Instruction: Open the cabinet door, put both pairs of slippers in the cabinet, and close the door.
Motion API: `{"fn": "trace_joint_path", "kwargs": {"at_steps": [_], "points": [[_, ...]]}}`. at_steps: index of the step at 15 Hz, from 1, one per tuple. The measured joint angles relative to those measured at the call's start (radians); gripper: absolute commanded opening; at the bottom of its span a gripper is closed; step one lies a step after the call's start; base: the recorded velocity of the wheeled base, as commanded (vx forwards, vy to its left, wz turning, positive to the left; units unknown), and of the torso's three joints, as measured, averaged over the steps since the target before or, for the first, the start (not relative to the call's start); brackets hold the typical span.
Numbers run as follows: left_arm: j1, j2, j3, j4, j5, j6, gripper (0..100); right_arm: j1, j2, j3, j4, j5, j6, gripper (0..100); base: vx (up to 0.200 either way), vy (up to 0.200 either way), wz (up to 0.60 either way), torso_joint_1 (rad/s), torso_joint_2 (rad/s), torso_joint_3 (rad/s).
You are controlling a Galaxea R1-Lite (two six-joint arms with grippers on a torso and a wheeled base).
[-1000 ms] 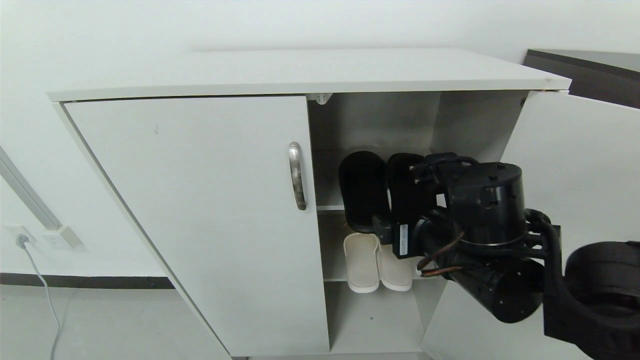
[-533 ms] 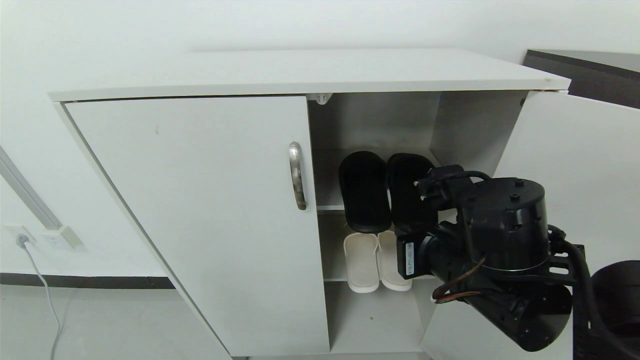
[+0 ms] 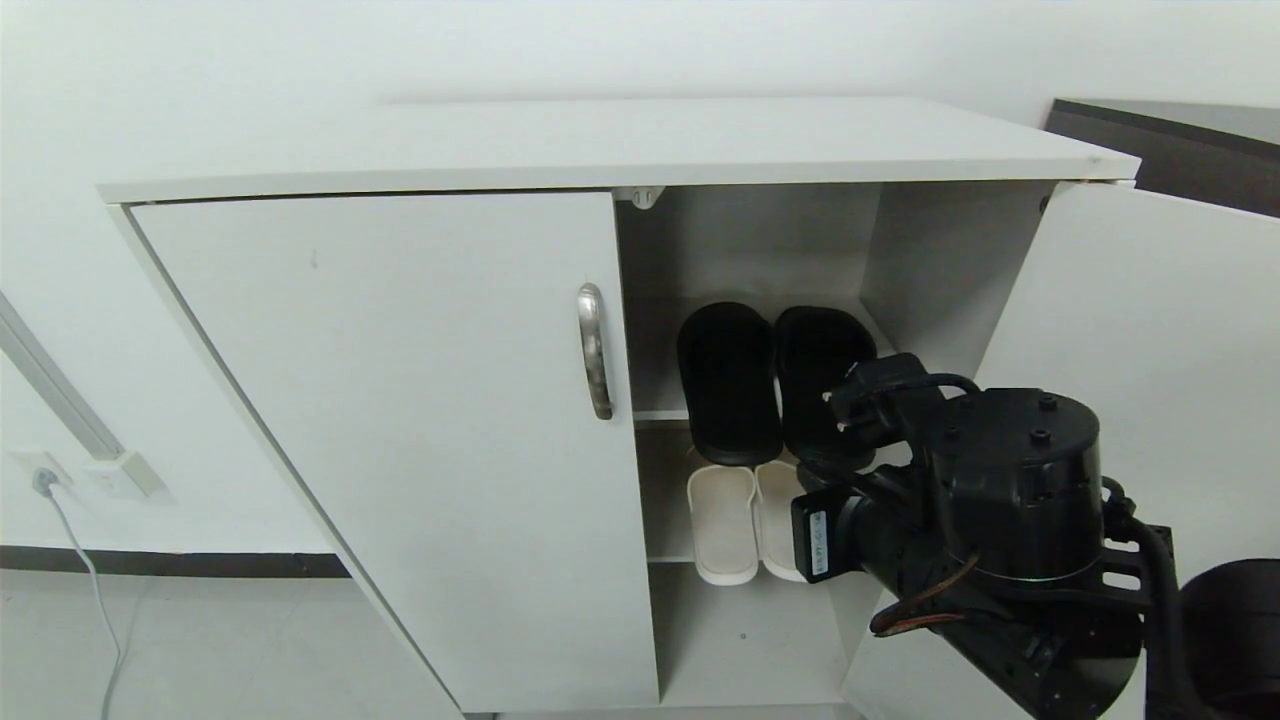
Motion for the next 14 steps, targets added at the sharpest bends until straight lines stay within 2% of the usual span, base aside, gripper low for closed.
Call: {"fn": "trace_joint_path", "kwargs": {"at_steps": [2, 14], "points": [[0.0, 0.0, 0.0, 0.0, 0.0, 0.0, 0, 0.0, 0.006, 0.006, -0.004, 0.001, -0.003, 0, 0.0, 0.0, 0.0, 0.0, 0.0, 0.0], [0.0, 0.0, 0.0, 0.0, 0.0, 0.0, 0, 0.006, 0.011, 0.022, -0.005, 0.001, -0.011, 0, -0.2, 0.0, 0.0, 0.002, 0.0, 0.001]]}}
